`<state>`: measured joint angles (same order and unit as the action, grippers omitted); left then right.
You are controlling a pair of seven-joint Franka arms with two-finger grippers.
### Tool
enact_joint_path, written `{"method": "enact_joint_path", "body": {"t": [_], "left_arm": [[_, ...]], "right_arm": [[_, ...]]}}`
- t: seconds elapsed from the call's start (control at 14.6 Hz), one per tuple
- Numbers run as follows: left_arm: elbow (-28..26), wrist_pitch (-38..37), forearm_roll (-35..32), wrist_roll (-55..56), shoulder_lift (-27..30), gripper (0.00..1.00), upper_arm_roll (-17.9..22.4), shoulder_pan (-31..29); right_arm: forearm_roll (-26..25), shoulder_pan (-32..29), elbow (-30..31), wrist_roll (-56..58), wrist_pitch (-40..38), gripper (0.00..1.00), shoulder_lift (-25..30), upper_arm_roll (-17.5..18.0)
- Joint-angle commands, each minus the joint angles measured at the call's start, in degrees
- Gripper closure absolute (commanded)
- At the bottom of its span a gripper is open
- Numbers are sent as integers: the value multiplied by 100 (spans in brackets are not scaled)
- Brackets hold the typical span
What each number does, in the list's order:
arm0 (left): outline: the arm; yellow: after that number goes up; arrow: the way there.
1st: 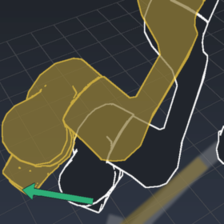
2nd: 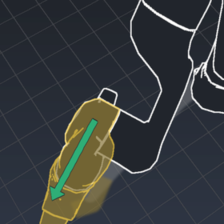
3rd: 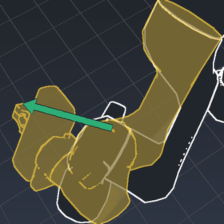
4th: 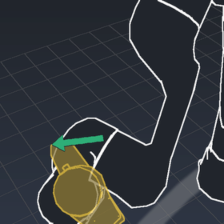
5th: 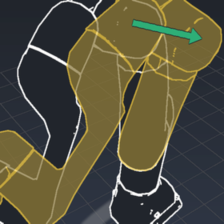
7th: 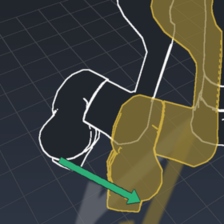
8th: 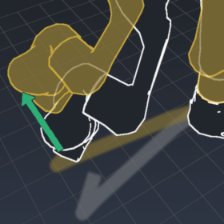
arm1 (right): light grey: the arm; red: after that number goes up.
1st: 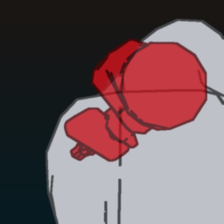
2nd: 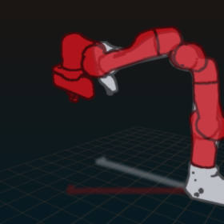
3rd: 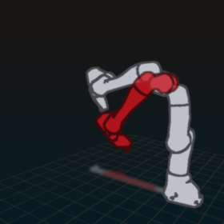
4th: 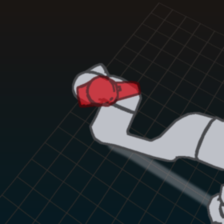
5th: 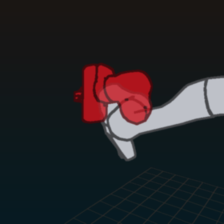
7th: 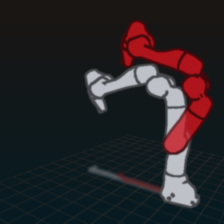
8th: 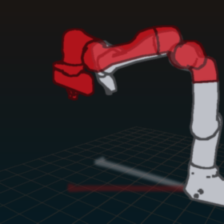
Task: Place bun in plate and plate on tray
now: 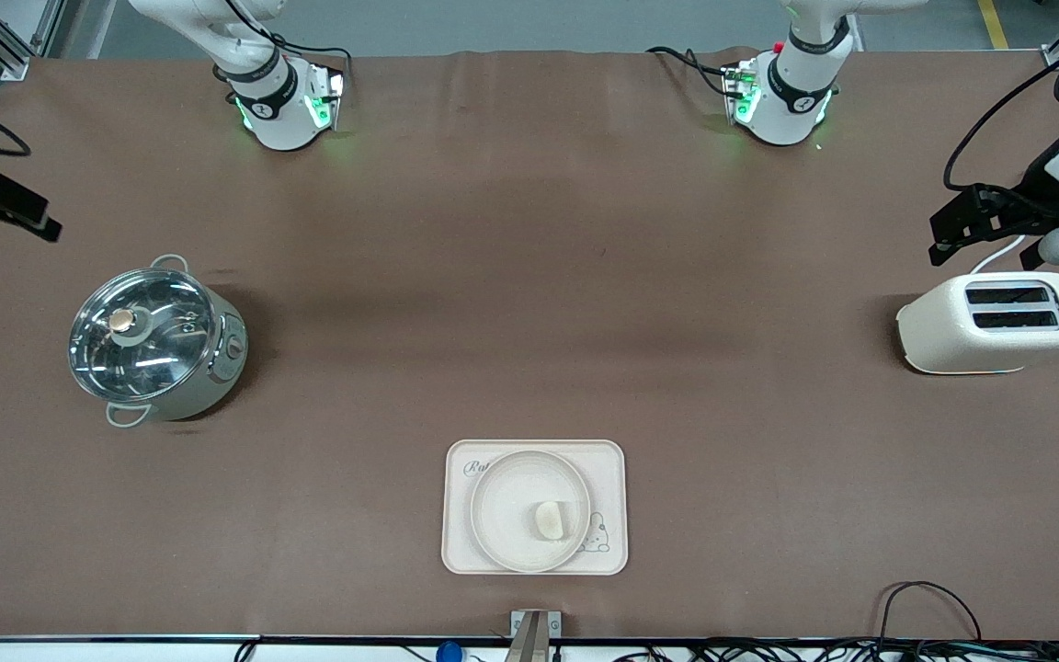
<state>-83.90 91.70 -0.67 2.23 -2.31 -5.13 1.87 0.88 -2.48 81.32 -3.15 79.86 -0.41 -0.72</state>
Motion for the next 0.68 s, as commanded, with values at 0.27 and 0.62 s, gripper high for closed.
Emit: {"method": "enact_joint_path", "body": {"t": [0.27, 0.62], "left_arm": [[49, 6, 50, -135, 3, 0, 20, -20], [58, 6, 32, -82, 3, 0, 20, -55]], "right_arm": [[-176, -201, 613, 324, 162, 0, 550, 116], [-149, -218, 604, 560, 56, 0, 630, 72]]}}
